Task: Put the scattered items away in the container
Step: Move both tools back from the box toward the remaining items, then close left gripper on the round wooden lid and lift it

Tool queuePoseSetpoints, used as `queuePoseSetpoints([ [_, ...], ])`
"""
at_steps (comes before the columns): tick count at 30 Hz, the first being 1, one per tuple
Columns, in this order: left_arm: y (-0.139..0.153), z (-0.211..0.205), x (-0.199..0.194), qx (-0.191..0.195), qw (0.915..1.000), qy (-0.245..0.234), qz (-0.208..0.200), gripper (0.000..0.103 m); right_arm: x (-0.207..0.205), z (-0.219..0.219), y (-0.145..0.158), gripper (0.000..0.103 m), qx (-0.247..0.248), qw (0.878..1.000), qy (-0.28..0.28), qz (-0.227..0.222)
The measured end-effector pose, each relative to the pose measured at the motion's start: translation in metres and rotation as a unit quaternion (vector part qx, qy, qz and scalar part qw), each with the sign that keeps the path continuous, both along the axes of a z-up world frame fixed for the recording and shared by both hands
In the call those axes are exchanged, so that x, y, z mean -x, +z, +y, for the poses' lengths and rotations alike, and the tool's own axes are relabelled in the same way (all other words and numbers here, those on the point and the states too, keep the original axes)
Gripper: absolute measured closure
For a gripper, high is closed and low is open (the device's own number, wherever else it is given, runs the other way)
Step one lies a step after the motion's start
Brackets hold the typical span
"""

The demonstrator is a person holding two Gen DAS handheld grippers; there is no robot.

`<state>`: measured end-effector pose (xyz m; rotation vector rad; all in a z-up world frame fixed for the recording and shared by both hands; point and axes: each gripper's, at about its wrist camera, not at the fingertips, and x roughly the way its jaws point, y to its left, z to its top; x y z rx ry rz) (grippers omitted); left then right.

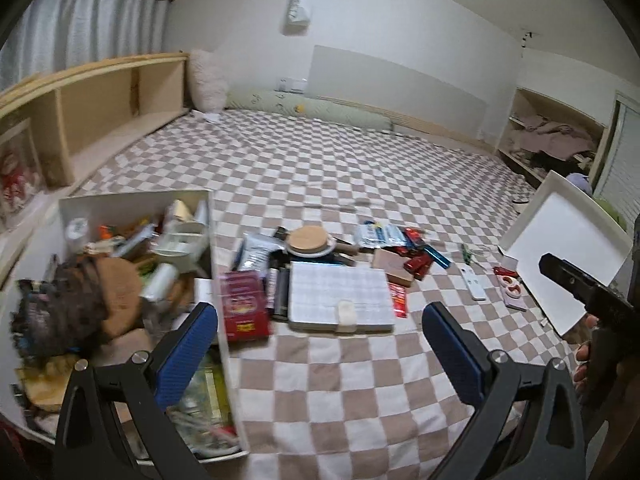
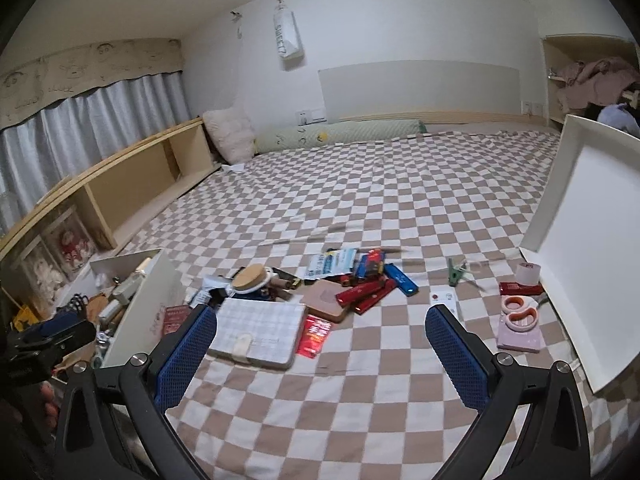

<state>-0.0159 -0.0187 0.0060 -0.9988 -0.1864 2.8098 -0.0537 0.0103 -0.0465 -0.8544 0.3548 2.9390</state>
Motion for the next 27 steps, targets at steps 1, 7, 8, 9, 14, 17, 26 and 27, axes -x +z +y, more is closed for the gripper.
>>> queuePoseSetpoints([
  [1,-0.002,0.004,0.002,-0.002,1.0,-0.003,-0.002,0.0,0.0,0.002,-0.002,0.0,-0.002,1.0,-0.002,-0.001],
  [7,-0.017,0.029,0.021,0.008,0.9999,-0.014,-0.007,0.0,0.005,0.018,-0.022,0.0,-0.013,1.0,-0.021,-0.012],
  [8,-0.02,0.033,0.025,0.004,0.9998,-0.019,-0.01,0.0,0.005,0.021,-0.026,0.0,-0.016,0.999,-0.028,-0.01],
  [9,-0.022,0.036,0.028,0.0,0.9997,-0.022,-0.013,0.0,0.006,0.025,-0.03,0.0,-0.017,0.999,-0.037,-0.007],
  [14,-0.033,0.054,0.044,-0.003,0.9988,-0.042,-0.025,0.0,0.012,0.042,-0.053,0.0,-0.007,0.998,-0.061,-0.012],
  [17,-0.042,0.063,0.056,-0.016,0.9974,-0.056,-0.042,0.0,0.016,0.045,-0.065,0.0,-0.024,0.998,-0.06,-0.02],
  [26,-0.062,0.08,0.103,0.016,0.9967,-0.052,-0.06,0.0,0.03,0.061,-0.1,0.0,0.004,0.997,-0.064,-0.034],
  [27,-0.064,0.08,0.113,0.022,0.9967,-0.048,-0.061,0.0,0.03,0.063,-0.103,0.0,0.012,0.997,-0.063,-0.035],
])
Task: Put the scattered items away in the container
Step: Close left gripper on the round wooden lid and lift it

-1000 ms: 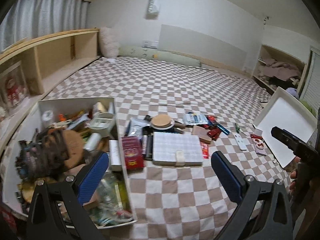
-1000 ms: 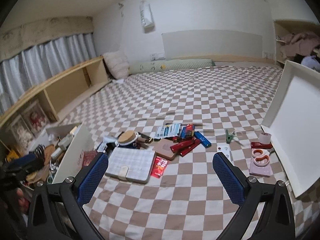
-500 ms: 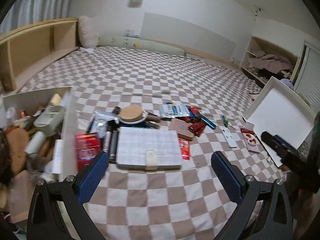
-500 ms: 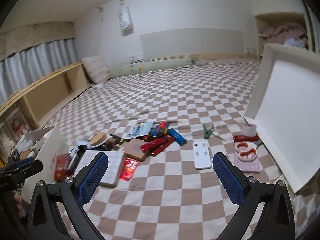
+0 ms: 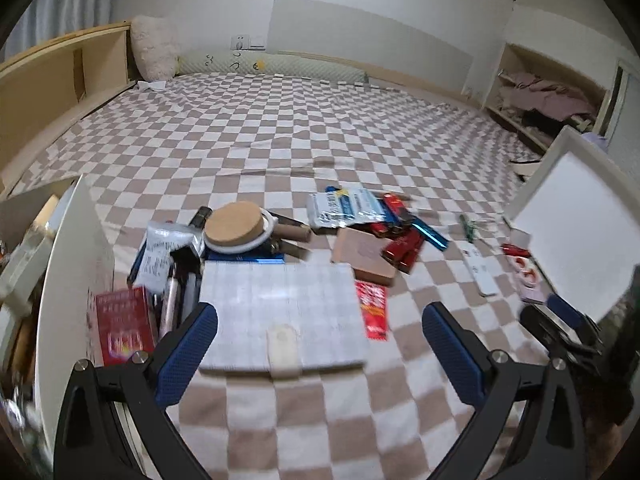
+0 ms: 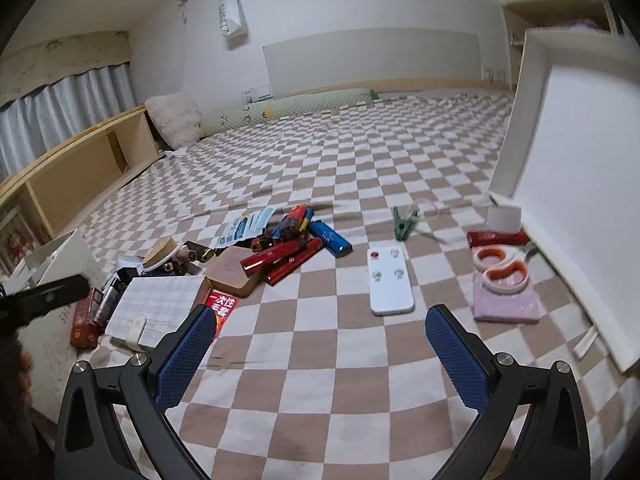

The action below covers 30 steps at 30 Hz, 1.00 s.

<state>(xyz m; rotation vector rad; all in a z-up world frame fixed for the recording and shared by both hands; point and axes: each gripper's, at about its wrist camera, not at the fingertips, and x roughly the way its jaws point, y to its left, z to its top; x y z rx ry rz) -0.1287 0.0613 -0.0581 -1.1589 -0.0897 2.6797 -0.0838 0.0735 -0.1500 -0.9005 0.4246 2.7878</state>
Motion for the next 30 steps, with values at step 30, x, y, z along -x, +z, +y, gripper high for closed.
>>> queuePoseSetpoints([
  [30,-0.072,-0.048,0.165,-0.013,0.9864,0.094,-0.134,0.028,0.018,0.006,-0.03,0.0,0.039,0.998,0.02,-0.048],
])
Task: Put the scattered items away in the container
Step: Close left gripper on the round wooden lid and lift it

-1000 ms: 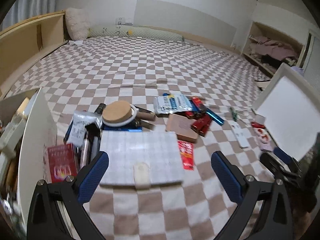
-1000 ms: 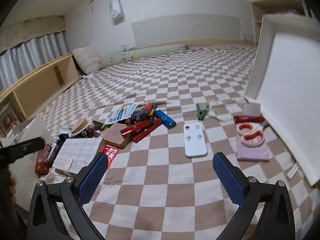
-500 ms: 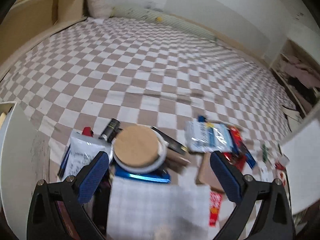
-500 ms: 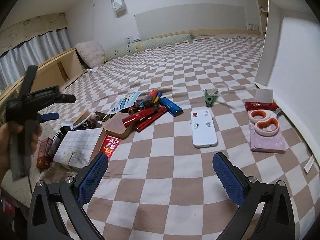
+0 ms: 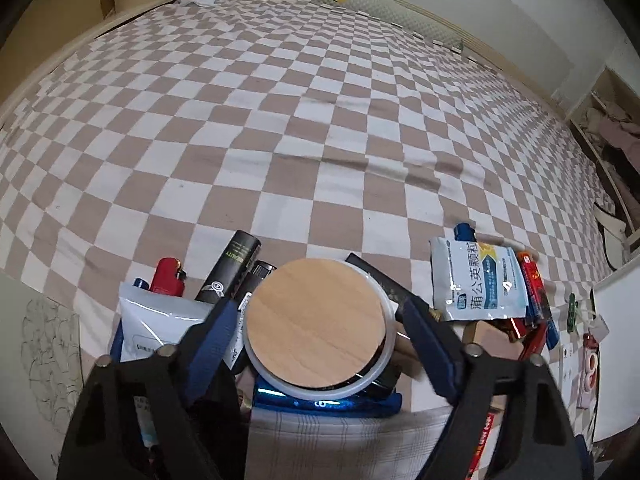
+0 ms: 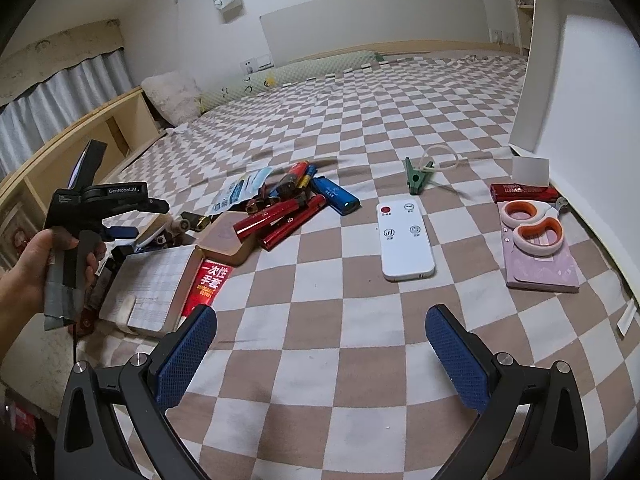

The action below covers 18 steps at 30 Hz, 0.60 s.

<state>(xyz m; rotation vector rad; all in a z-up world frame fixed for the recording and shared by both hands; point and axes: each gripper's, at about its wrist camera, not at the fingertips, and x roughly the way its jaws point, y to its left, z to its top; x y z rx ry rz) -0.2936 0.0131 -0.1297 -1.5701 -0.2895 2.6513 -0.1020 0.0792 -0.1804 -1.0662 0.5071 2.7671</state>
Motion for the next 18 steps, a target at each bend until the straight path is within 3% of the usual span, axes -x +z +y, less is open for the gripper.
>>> queuePoseSetpoints([
  [3,-0.002,-0.002,-0.002,0.001,0.9999,-0.008,0.01,0.035,0.001,0.002,-0.001,0.0,0.002,1.0,-0.001,-0.003],
  [7,-0.001,-0.006,-0.007,0.001,0.9998,-0.011,0.019,0.035,0.003,0.001,-0.003,0.0,0.01,1.0,0.015,-0.008],
  [13,0.025,-0.009,-0.025,0.005,0.9993,-0.007,0.037,0.035,0.001,-0.001,-0.001,0.0,0.003,1.0,0.013,-0.006],
  [18,0.044,-0.017,-0.05,-0.03,0.9989,-0.019,0.031,0.035,-0.004,0.015,0.001,0.0,0.03,1.0,-0.006,0.006],
])
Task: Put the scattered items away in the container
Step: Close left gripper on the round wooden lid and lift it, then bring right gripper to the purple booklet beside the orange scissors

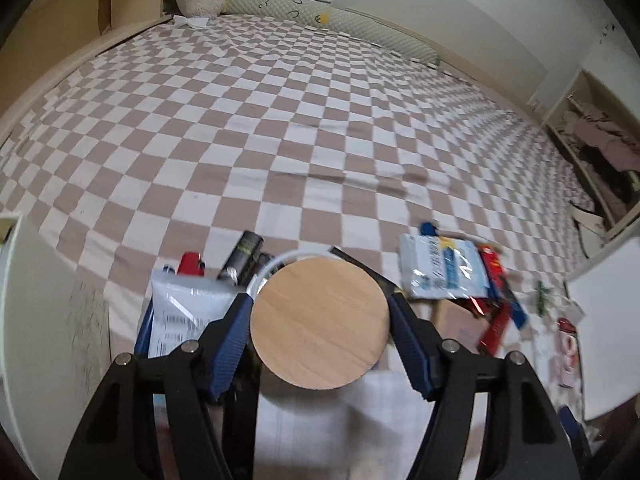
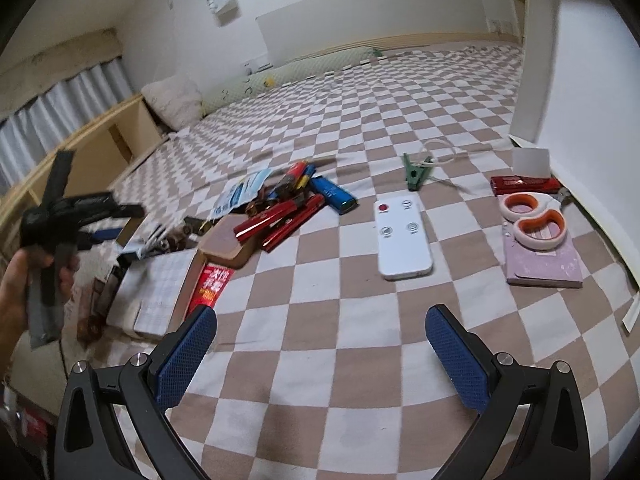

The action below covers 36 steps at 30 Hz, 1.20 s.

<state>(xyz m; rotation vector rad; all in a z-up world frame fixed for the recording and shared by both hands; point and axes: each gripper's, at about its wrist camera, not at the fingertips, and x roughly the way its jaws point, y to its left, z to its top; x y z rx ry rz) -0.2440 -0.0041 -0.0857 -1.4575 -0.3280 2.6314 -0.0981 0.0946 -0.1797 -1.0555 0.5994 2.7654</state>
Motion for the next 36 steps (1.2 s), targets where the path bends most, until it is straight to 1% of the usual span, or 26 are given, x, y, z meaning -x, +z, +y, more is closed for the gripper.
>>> queuePoseSetpoints([
  [2,0.005,0.0,-0.005,-0.013,0.9999,-0.005,-0.005,0.035,-0.001,0.007,0.002,0.0,0.003,1.0,-0.012,0.001],
  [5,0.012,-0.001,-0.019,-0.043,0.9988,-0.021,-0.009,0.035,-0.005,0.019,0.006,0.0,0.004,0.999,-0.036,0.008],
  [7,0.016,0.005,-0.032,-0.044,0.9983,-0.038,-0.006,0.035,-0.009,0.033,0.009,0.0,0.008,0.998,-0.061,0.013],
  [9,0.021,0.01,-0.052,-0.04,0.9977,-0.055,0.003,0.035,-0.012,0.048,0.012,0.0,-0.006,0.996,-0.089,0.01],
  [11,0.022,0.015,-0.069,-0.042,0.9966,-0.07,0.007,0.035,-0.013,0.064,0.013,0.0,0.004,0.994,-0.11,0.01],
  [12,0.02,0.023,-0.067,-0.044,0.9958,-0.079,0.008,0.035,-0.013,0.072,0.012,0.0,0.011,0.993,-0.116,0.007],
  [14,0.016,0.035,-0.084,-0.035,0.9938,-0.105,0.011,0.035,-0.009,0.079,0.013,0.0,-0.018,0.991,-0.129,-0.007],
  [16,0.011,0.045,-0.103,-0.015,0.9917,-0.127,0.017,0.035,-0.003,0.089,0.013,0.0,-0.013,0.991,-0.129,-0.016],
  [17,0.009,0.046,-0.109,-0.012,0.991,-0.132,0.019,0.035,0.001,0.093,0.013,0.0,-0.024,0.991,-0.13,-0.027],
  [19,0.002,0.055,-0.123,0.0,0.9898,-0.14,0.023,0.035,0.012,0.098,0.015,0.0,-0.078,0.986,-0.139,-0.054],
  [21,-0.003,0.062,-0.136,0.017,0.9883,-0.148,0.034,0.035,0.02,0.107,0.011,0.0,-0.075,0.986,-0.133,-0.071],
  [22,-0.006,0.063,-0.141,0.025,0.9877,-0.15,0.038,0.035,0.027,0.111,0.008,0.0,-0.082,0.984,-0.134,-0.086],
  [24,-0.013,0.064,-0.154,0.036,0.9871,-0.151,0.041,0.035,0.038,0.118,-0.003,0.0,-0.109,0.974,-0.148,-0.135],
  [26,-0.019,0.063,-0.164,0.045,0.9878,-0.14,0.051,0.035,0.044,0.124,-0.014,0.001,-0.094,0.974,-0.141,-0.151],
  [27,-0.022,0.064,-0.167,0.051,0.9876,-0.138,0.055,0.035,0.045,0.125,-0.018,0.006,-0.089,0.975,-0.136,-0.155],
  [28,-0.025,0.063,-0.172,0.058,0.9872,-0.136,0.06,0.035,0.045,0.126,-0.023,0.022,-0.087,0.974,-0.132,-0.16],
  [29,-0.028,0.063,-0.176,0.061,0.9873,-0.134,0.06,0.035,0.045,0.127,-0.024,0.03,-0.089,0.973,-0.136,-0.163],
  [30,-0.03,0.062,-0.179,0.062,0.9876,-0.133,0.058,0.035,0.042,0.128,-0.025,0.035,-0.088,0.973,-0.144,-0.16],
  [33,-0.037,0.058,-0.187,0.057,0.9895,-0.122,0.054,0.035,0.035,0.127,-0.023,0.035,-0.082,0.976,-0.145,-0.143],
  [36,-0.042,0.052,-0.193,0.057,0.9907,-0.113,0.05,0.035,0.03,0.12,-0.02,0.036,-0.09,0.977,-0.14,-0.134],
])
